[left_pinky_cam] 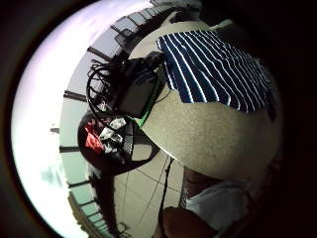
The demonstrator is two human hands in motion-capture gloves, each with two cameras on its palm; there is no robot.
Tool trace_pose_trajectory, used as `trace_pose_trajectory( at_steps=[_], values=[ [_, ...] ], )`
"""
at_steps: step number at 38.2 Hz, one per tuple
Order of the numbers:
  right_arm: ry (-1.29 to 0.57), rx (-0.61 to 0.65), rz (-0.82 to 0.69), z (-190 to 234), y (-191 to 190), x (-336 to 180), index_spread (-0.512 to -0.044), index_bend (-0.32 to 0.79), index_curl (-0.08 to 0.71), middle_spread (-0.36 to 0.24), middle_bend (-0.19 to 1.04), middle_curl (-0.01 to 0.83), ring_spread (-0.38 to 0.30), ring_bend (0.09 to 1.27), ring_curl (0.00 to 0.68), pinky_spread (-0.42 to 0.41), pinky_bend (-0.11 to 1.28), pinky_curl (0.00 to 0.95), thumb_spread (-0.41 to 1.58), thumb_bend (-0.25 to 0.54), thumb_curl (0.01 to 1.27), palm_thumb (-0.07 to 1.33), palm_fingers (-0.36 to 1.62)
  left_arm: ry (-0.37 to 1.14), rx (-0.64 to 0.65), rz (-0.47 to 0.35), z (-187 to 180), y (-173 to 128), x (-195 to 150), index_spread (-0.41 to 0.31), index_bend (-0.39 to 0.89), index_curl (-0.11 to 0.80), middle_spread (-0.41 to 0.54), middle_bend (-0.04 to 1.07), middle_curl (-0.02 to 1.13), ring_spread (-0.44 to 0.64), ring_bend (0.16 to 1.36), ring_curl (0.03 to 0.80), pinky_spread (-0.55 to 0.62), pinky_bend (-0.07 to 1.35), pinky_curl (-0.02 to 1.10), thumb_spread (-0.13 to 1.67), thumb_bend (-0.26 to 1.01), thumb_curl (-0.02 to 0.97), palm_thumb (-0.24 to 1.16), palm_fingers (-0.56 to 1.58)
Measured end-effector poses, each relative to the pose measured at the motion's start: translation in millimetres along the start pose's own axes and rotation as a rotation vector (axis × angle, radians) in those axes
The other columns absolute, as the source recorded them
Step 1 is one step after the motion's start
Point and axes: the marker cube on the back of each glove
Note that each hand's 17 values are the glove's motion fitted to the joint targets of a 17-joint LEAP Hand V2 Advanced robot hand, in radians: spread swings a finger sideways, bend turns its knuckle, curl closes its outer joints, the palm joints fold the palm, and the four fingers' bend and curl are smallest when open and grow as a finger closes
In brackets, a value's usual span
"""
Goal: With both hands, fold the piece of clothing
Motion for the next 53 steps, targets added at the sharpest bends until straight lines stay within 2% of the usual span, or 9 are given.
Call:
trace_pose_trajectory(
  at_steps=[6, 15, 25, 32, 39, 46, 48, 51, 53],
  values=[
    [-0.003, -0.005, 0.002, -5, 3, -2, -0.296, 0.18, 0.117, -0.027, 0.22, 0.107, 0.091, 0.2, 0.064, 0.198, 0.37, 0.138, 0.78, 0.177, 0.07, 0.29, 0.19, 0.002, -0.008, 0.01, -1, 3, 1, -0.061, 0.08, 0.042, 0.028, 0.21, 0.13, 0.16, 0.52, 0.167, 0.25, 0.48, 0.14, 0.77, 0.12, 0.081, 0.21, 0.32],
    [0.002, 0.006, 0.004, -10, 1, -1, -0.369, 0.17, 0.186, -0.033, 0.21, 0.173, 0.129, 0.19, 0.098, 0.252, 0.38, 0.196, 1.09, 0.16, 0.11, 0.31, 0.16, 0.004, -0.01, 0.011, -3, 1, -3, -0.077, 0.1, 0.087, 0.029, 0.23, 0.21, 0.21, 0.58, 0.218, 0.33, 0.54, 0.19, 1.06, 0.1, 0.139, 0.23, 0.26],
    [0.02, -0.007, 0.003, -6, -2, 3, -0.393, 0.17, 0.232, -0.031, 0.2, 0.225, 0.144, 0.2, 0.13, 0.271, 0.38, 0.235, 1.22, 0.122, 0.15, 0.32, 0.14, -0.022, -0.029, 0.019, 2, -2, -7, -0.082, 0.11, 0.13, 0.03, 0.25, 0.26, 0.22, 0.61, 0.243, 0.36, 0.57, 0.22, 1.17, 0.06, 0.187, 0.24, 0.23],
    [0.051, -0.011, 0.009, 20, -24, 18, -0.392, 0.14, 0.244, -0.026, 0.19, 0.249, 0.148, 0.21, 0.153, 0.275, 0.39, 0.261, 1.2, 0.071, 0.17, 0.31, 0.12, -0.118, -0.085, 0.012, 20, -20, -14, -0.083, 0.12, 0.154, 0.031, 0.25, 0.29, 0.23, 0.62, 0.255, 0.37, 0.59, 0.24, 1.16, 0.04, 0.229, 0.29, 0.21],
    [0.022, -0.129, -0.022, 66, -55, 33, -0.386, 0.11, 0.234, -0.012, 0.18, 0.261, 0.158, 0.25, 0.181, 0.277, 0.46, 0.297, 1.09, 0.016, 0.2, 0.33, 0.09, -0.124, -0.222, 0.024, 74, -58, -21, -0.078, 0.14, 0.182, 0.038, 0.22, 0.3, 0.24, 0.63, 0.263, 0.38, 0.59, 0.24, 1.11, 0.03, 0.277, 0.38, 0.19],
    [0.011, -0.181, -0.13, 48, -41, 28, -0.379, 0.1, 0.215, 0.003, 0.19, 0.272, 0.165, 0.29, 0.207, 0.276, 0.54, 0.327, 1.01, -0.019, 0.23, 0.33, 0.04, 0.036, -0.349, 0.105, 136, -83, -31, -0.046, 0.13, 0.199, 0.072, 0.19, 0.31, 0.26, 0.64, 0.27, 0.39, 0.61, 0.26, 1.04, -0.03, 0.276, 0.33, 0.14],
    [-0.012, -0.185, -0.155, 50, -43, 27, -0.378, 0.12, 0.217, -0.007, 0.2, 0.278, 0.16, 0.29, 0.209, 0.268, 0.53, 0.327, 0.99, -0.014, 0.24, 0.35, 0.05, 0.052, -0.305, 0.109, 141, -88, -35, -0.045, 0.17, 0.216, 0.071, 0.19, 0.31, 0.27, 0.63, 0.267, 0.39, 0.6, 0.26, 1.03, -0.03, 0.278, 0.33, 0.16],
    [-0.104, -0.192, -0.156, 56, -44, 25, -0.384, 0.21, 0.245, -0.036, 0.22, 0.289, 0.133, 0.28, 0.207, 0.26, 0.48, 0.313, 0.98, -0.007, 0.25, 0.4, 0.13, 0.014, -0.132, 0.095, 143, -95, -39, -0.057, 0.23, 0.251, 0.068, 0.18, 0.31, 0.27, 0.61, 0.259, 0.39, 0.57, 0.25, 1.04, -0.03, 0.274, 0.31, 0.19],
    [-0.169, -0.192, -0.153, 61, -43, 24, -0.391, 0.44, 0.313, -0.082, 0.23, 0.295, 0.078, 0.23, 0.19, 0.242, 0.37, 0.278, 1.0, 0.023, 0.26, 0.47, 0.34, -0.04, 0.0, 0.093, 144, -102, -42, -0.1, 0.34, 0.295, 0.008, 0.21, 0.32, 0.21, 0.57, 0.248, 0.37, 0.52, 0.23, 1.09, 0.0, 0.276, 0.35, 0.36]
  ],
)
